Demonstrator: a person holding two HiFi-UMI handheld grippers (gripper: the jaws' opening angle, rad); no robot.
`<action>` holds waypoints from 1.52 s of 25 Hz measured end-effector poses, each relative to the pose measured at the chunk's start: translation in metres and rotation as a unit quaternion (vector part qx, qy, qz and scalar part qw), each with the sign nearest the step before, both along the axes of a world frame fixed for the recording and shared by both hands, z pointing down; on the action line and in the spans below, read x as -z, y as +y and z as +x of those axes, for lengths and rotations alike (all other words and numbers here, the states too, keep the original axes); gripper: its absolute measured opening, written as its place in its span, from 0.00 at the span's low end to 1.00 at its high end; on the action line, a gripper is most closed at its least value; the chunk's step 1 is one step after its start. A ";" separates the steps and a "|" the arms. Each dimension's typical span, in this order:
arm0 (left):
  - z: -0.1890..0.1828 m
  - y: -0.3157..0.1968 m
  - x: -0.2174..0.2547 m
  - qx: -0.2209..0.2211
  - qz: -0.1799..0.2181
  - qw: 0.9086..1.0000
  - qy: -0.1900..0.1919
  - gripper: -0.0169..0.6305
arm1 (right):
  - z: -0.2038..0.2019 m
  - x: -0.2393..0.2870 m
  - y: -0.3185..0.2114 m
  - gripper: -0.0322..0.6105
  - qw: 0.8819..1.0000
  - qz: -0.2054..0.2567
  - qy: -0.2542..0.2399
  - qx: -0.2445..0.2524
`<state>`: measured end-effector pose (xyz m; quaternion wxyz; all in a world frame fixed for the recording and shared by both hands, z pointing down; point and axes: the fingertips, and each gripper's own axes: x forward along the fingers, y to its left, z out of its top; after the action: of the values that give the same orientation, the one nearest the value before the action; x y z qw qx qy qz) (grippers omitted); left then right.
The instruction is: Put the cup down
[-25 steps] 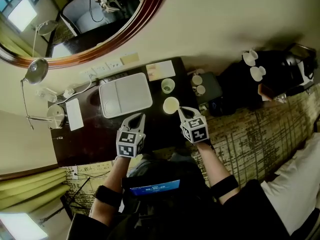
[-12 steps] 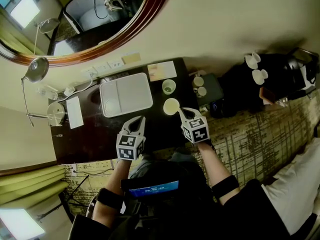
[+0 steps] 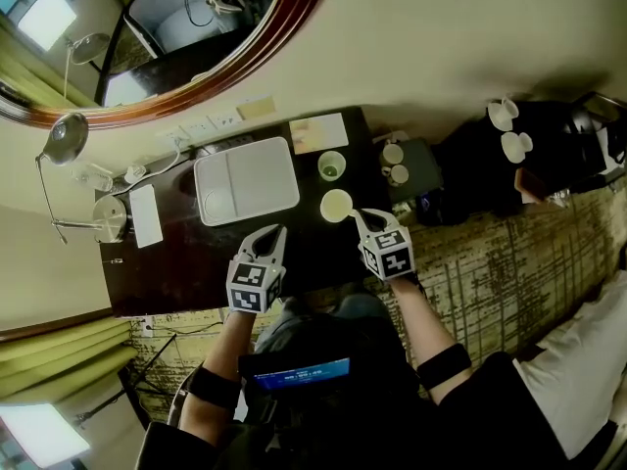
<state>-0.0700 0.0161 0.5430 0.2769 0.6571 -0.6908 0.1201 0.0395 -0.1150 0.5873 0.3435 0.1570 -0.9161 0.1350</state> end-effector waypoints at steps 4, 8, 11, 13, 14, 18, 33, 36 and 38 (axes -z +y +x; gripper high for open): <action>0.019 -0.014 -0.010 -0.037 -0.015 0.999 0.008 0.25 | 0.005 -0.008 -0.006 0.05 1.000 -0.012 -0.001 0.004; 0.056 -0.039 -0.016 -0.114 -0.056 0.991 -0.035 0.42 | 0.024 -0.010 -0.017 0.05 1.000 -0.021 -0.004 -0.001; 0.080 -0.054 -0.042 -0.224 -0.098 0.965 -0.096 0.58 | 0.036 -0.016 -0.018 0.05 1.000 -0.022 -0.007 0.005; 0.089 -0.063 -0.059 -0.282 -0.127 0.940 -0.143 0.67 | 0.041 -0.021 -0.015 0.05 1.000 -0.022 -0.007 0.014; 0.093 -0.071 -0.064 -0.312 -0.138 0.925 -0.168 0.69 | 0.042 -0.023 -0.015 0.05 1.000 -0.020 -0.006 0.021; 0.107 -0.103 -0.085 -0.416 -0.162 0.861 -0.243 0.74 | 0.050 -0.034 -0.016 0.05 0.998 -0.008 0.012 0.055; 0.091 -0.129 -0.169 -0.538 -0.259 0.737 -0.316 0.74 | 0.067 -0.061 -0.042 0.05 0.998 -0.028 0.010 0.058; 0.092 -0.128 -0.176 -0.551 -0.272 0.723 -0.315 0.74 | 0.068 -0.065 -0.046 0.05 0.998 -0.036 0.007 0.052; 0.093 -0.128 -0.181 -0.559 -0.280 0.714 -0.314 0.74 | 0.067 -0.066 -0.049 0.05 0.998 -0.039 0.006 0.050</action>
<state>0.0226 -0.1116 0.7243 0.0975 0.7406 -0.1794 0.6401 0.1066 -0.1645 0.6537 0.3611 0.0982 -0.9148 0.1518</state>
